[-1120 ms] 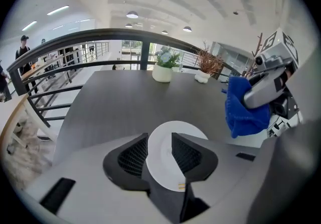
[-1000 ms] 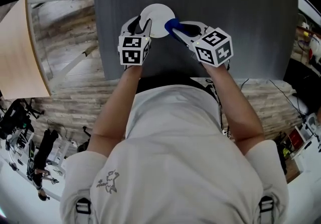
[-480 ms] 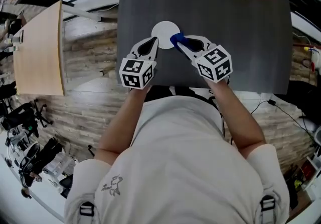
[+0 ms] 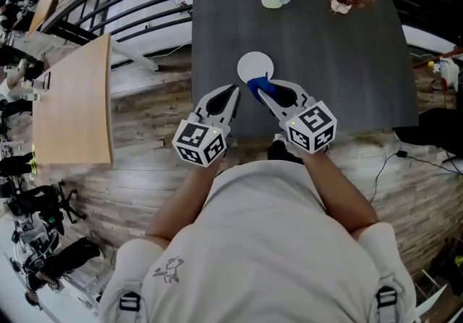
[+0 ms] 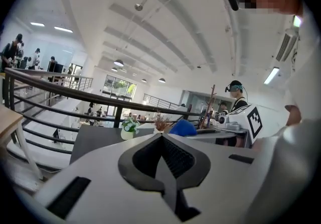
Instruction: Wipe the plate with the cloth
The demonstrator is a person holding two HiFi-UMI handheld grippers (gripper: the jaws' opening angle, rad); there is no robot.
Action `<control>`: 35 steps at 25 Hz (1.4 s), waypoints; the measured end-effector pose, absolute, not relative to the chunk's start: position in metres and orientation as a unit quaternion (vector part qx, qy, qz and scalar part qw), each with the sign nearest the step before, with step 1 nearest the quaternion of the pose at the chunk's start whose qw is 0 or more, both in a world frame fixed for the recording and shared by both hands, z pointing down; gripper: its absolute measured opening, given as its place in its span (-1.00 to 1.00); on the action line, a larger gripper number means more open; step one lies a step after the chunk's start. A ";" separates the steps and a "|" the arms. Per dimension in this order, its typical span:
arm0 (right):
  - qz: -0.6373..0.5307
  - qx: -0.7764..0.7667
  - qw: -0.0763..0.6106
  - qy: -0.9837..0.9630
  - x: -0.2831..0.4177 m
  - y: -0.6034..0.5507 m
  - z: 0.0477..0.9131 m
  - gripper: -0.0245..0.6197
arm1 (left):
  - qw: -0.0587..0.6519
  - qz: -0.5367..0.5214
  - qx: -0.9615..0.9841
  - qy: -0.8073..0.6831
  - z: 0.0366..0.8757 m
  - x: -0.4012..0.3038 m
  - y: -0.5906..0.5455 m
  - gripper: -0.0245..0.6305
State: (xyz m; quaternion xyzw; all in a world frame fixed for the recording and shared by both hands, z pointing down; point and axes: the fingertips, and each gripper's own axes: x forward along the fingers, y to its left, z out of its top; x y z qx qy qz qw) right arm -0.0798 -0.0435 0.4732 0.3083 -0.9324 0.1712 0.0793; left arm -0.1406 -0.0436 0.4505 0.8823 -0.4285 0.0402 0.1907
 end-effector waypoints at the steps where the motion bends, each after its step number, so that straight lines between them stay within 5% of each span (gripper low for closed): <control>1: 0.168 0.320 0.068 -0.930 -0.089 -0.034 0.467 -0.72 | 0.186 0.038 0.884 -0.427 0.447 -0.153 -0.033 -0.91; 16: 0.102 0.402 0.007 -0.910 -0.195 0.154 0.433 -0.72 | 0.139 -0.009 0.913 -0.383 0.424 -0.249 0.133 -0.91; 35: 0.097 0.415 0.010 -0.905 -0.220 0.192 0.422 -0.72 | 0.140 -0.007 0.922 -0.361 0.417 -0.263 0.172 -0.91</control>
